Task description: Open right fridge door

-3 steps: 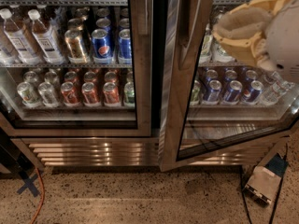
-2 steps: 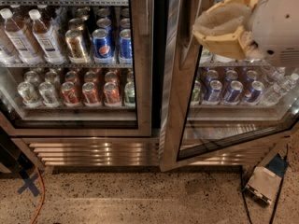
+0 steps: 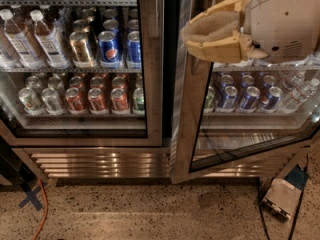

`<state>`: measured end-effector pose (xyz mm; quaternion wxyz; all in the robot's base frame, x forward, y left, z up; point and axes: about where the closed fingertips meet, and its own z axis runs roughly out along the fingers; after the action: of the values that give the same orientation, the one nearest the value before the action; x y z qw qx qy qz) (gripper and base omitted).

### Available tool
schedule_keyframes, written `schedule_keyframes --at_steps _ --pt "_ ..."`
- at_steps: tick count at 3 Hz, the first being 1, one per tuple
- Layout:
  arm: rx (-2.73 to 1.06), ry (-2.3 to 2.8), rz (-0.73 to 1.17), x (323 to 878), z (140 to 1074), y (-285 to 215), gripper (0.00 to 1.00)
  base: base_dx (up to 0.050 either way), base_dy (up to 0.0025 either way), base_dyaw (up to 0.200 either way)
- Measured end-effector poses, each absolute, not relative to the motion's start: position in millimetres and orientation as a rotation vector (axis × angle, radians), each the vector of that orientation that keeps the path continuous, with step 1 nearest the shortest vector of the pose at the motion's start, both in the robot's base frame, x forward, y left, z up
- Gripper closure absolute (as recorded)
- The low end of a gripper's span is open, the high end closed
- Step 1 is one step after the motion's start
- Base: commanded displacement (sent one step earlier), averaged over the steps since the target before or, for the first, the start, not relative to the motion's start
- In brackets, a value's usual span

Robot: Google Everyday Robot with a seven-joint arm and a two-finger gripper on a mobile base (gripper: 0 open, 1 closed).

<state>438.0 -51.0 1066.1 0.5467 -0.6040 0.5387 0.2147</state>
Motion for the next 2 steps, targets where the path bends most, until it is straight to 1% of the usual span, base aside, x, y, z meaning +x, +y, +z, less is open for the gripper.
schedule_keyframes --at_steps 1,2 --pt "-1.527 1.217 0.723 423.4 1050.6 -23.9 1.0 0.0 0.0 0.0" --pt "-1.581 1.226 0.815 408.7 1038.8 -1.0 1.0 0.0 0.0 0.0"
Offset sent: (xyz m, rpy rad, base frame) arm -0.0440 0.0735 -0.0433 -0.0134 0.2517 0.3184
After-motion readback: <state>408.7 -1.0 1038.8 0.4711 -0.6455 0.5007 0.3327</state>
